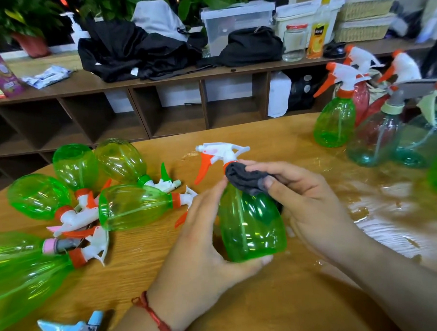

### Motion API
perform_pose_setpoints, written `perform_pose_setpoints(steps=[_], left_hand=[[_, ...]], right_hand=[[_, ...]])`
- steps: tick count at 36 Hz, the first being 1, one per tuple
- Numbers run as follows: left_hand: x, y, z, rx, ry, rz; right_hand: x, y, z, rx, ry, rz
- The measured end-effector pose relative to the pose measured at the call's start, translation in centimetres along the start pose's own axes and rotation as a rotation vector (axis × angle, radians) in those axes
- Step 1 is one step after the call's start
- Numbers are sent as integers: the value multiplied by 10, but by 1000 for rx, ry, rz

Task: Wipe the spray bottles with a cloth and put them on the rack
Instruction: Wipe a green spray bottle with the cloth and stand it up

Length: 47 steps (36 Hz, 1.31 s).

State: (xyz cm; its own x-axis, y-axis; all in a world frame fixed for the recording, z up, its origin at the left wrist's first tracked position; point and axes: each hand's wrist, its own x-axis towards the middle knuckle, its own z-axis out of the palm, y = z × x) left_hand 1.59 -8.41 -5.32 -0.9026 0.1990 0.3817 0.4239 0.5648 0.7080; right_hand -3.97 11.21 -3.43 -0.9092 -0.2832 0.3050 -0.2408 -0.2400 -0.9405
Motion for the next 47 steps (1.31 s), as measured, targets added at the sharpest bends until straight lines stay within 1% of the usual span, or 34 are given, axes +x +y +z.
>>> perform_pose_setpoints(steps=[2,5,9,14,17,19,21,24,27,29,31,35,37,42,47], left_hand=[[-3,4,3,4,31,-29],[-5,8,8,0,40,-36],[-3,5,8,-101,75,-99],[2,-1,-11,-196,198,-206],[4,0,-17,-207,231,-231],[5,4,-16,-222,209,-235],[4,4,-12,-252,179,-212],[0,6,-7,-310,89,-155],[-7,15,-1,-439,-21,-104],[-8,19,2,-525,-38,-90],[-6,14,4,-493,-31,-84],[-1,-1,-1,-270,10,-86],[-1,-2,-1,-202,27,-86],[-1,4,5,-158,30,-76],[1,-1,-3,-213,133,-163]], right_hand=[[0,3,0,-73,-9,-2],[-3,10,3,-212,-37,-55],[-8,6,7,-301,-65,-124],[-16,0,8,-498,-148,-309],[-17,2,8,-548,-190,-377],[-16,3,7,-542,-181,-378],[-14,3,4,-499,-156,-333],[-8,1,3,-325,-93,-198],[-1,-5,3,-102,27,-58],[1,-7,2,6,60,-18],[1,-8,2,46,37,-11],[0,-8,1,14,-31,11],[-2,-8,2,1,-65,21],[-4,-5,7,-109,-59,-30],[-10,-3,10,-210,-75,-125]])
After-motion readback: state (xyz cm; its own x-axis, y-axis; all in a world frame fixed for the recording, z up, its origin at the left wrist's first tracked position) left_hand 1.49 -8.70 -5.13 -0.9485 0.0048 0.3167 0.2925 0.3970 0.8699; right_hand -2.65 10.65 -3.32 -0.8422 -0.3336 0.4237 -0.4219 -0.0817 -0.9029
